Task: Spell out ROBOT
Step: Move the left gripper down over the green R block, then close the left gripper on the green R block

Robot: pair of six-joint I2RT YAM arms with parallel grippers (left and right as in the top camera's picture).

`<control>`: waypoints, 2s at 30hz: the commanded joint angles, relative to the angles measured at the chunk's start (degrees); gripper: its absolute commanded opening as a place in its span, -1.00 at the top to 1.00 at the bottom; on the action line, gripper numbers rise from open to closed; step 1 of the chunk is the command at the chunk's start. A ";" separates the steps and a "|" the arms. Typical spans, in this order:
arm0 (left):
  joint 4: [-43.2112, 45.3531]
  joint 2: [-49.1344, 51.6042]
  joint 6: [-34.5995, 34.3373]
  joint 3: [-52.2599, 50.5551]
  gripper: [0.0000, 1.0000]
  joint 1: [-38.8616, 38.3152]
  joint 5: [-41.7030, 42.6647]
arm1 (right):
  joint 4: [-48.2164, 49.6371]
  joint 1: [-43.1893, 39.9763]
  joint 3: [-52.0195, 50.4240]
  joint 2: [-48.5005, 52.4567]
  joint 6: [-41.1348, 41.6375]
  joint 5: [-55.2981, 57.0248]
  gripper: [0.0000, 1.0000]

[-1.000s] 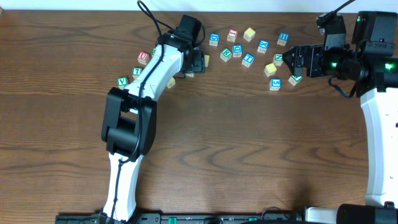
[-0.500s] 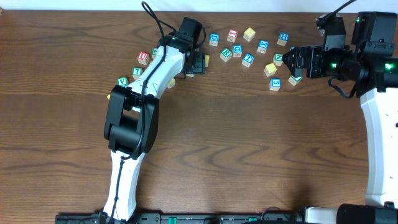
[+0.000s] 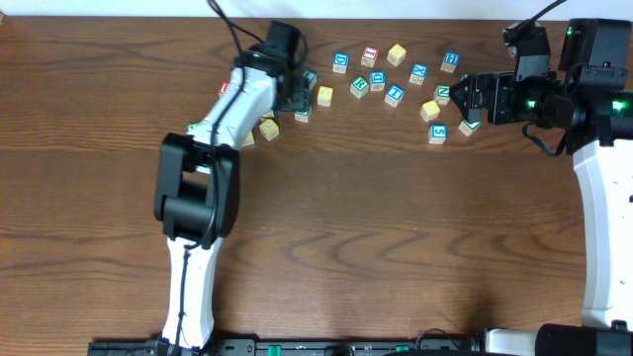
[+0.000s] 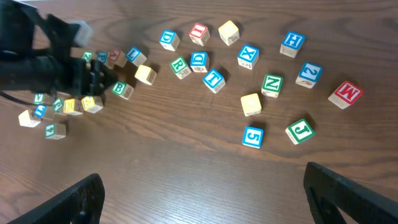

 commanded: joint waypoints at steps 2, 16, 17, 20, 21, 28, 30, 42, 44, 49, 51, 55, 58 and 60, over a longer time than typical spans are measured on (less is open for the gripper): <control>-1.40 -3.76 -0.13 3.74 -0.47 2.60 -0.35 | 0.17 0.33 -0.07 0.07 -0.76 0.83 -0.95; -8.04 -3.74 -10.97 3.21 -0.32 3.80 -0.39 | 0.52 0.37 -0.07 0.07 -0.74 0.81 -0.94; -8.41 -3.74 -11.80 3.21 -0.31 3.80 -0.39 | 0.52 0.37 -0.07 0.07 -0.74 0.81 -0.94; -9.73 -3.74 -15.45 3.21 -0.28 3.78 -1.75 | 0.52 0.37 -0.07 0.07 -0.74 0.81 -0.94; -10.05 -3.74 -16.50 3.21 -0.28 3.74 -2.19 | 0.50 0.37 -0.07 0.07 -0.74 0.81 -0.94; -8.48 -3.10 -22.43 1.40 -0.28 3.54 -3.19 | 0.31 0.37 -0.07 0.07 -0.74 0.83 -0.93; -8.07 -2.47 -22.64 1.27 -0.28 3.54 -3.17 | 0.13 0.37 -0.07 0.07 -0.74 0.81 -0.93; -7.23 -0.35 -23.06 0.85 -0.16 3.43 -3.13 | -0.13 0.37 -0.07 0.07 -0.74 0.83 -0.91; -7.26 -0.35 -23.06 0.76 -0.15 3.43 -3.15 | -0.13 0.37 -0.07 0.07 -0.74 0.83 -0.91; -7.43 -0.35 -23.08 0.35 -0.12 3.30 -3.15 | -0.17 0.37 -0.07 0.07 -0.74 0.83 -0.91; -7.37 -0.35 -23.08 -0.07 -0.13 3.06 -3.15 | -0.17 0.37 -0.07 0.07 -0.74 0.83 -0.91; -6.27 -0.35 -23.04 -1.29 -0.13 2.40 -3.19 | -0.17 0.37 -0.07 0.07 -0.74 0.83 -0.91; -4.74 -0.35 -23.06 -2.32 -0.12 2.19 -3.17 | -0.33 0.37 -0.07 0.07 -0.74 0.83 -0.90; -4.24 -0.35 -23.06 -2.71 -0.12 2.19 -3.19 | -0.35 0.37 -0.07 0.07 -0.74 0.83 -0.91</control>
